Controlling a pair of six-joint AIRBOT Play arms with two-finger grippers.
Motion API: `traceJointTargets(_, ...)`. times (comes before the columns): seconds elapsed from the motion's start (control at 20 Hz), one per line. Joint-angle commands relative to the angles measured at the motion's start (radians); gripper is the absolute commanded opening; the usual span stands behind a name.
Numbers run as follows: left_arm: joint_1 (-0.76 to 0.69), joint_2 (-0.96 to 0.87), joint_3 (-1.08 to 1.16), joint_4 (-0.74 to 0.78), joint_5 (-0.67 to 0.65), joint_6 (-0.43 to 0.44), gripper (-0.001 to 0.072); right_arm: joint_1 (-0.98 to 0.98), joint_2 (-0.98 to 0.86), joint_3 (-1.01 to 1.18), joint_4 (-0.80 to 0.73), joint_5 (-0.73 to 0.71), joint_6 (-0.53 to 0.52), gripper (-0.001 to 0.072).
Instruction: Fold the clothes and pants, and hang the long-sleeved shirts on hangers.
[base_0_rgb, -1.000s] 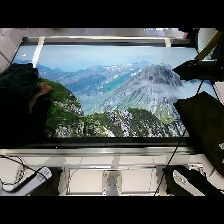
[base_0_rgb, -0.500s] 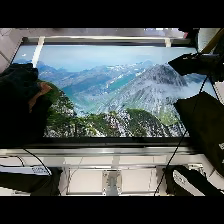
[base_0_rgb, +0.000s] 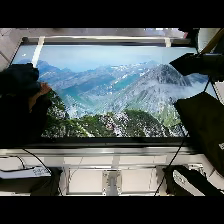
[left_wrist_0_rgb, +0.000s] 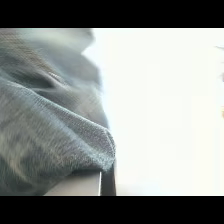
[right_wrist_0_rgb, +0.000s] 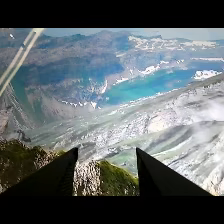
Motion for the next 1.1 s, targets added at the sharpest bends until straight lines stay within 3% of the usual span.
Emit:
traceJointTargets(0.0,-0.082,0.229,0.022,-0.285,-0.061,0.244,0.0011,0.000,0.000,0.097,-0.176,0.213,0.012,0.0414)
traceJointTargets(0.15,-0.272,0.417,0.022,-0.274,-0.099,0.243,0.0011,0.000,0.001,0.200,-0.381,0.370,0.008,0.0414)
traceJointTargets(0.3,-0.563,0.481,0.021,-0.273,-0.199,0.243,0.0011,-0.005,0.000,0.257,-0.538,0.354,0.008,0.0415)
traceJointTargets(0.4,-0.788,0.461,0.014,-0.273,-0.221,0.243,0.0011,-0.034,0.000,0.261,-0.550,0.301,0.008,0.0415)
traceJointTargets(0.55,-1.133,0.353,0.013,-0.272,-0.099,0.246,0.0011,-0.109,-0.001,0.261,-0.550,0.248,0.008,0.0415)
traceJointTargets(0.65,-1.285,0.251,0.013,-0.272,0.001,0.297,0.0011,-0.163,-0.001,0.261,-0.549,0.232,0.008,0.0415)
traceJointTargets(0.8,-1.329,0.114,0.013,-0.271,0.074,0.299,0.0012,-0.210,-0.001,0.245,-0.530,0.194,0.013,0.0415)
traceJointTargets(0.85,-1.300,0.081,0.013,-0.268,0.068,0.297,0.0054,-0.212,-0.002,0.231,-0.518,0.191,0.013,0.0415)
traceJointTargets(0.9,-1.262,0.055,0.013,-0.262,0.044,0.268,0.0358,-0.212,-0.003,0.212,-0.500,0.190,0.012,0.0415)
traceJointTargets(0.95,-1.219,0.040,0.013,-0.229,0.006,0.218,0.0577,-0.212,-0.005,0.188,-0.481,0.190,0.012,0.0415)
traceJointTargets(1.05,-1.097,0.042,0.013,-0.061,-0.153,0.132,0.0577,-0.212,-0.010,0.124,-0.463,0.187,0.012,0.0415)
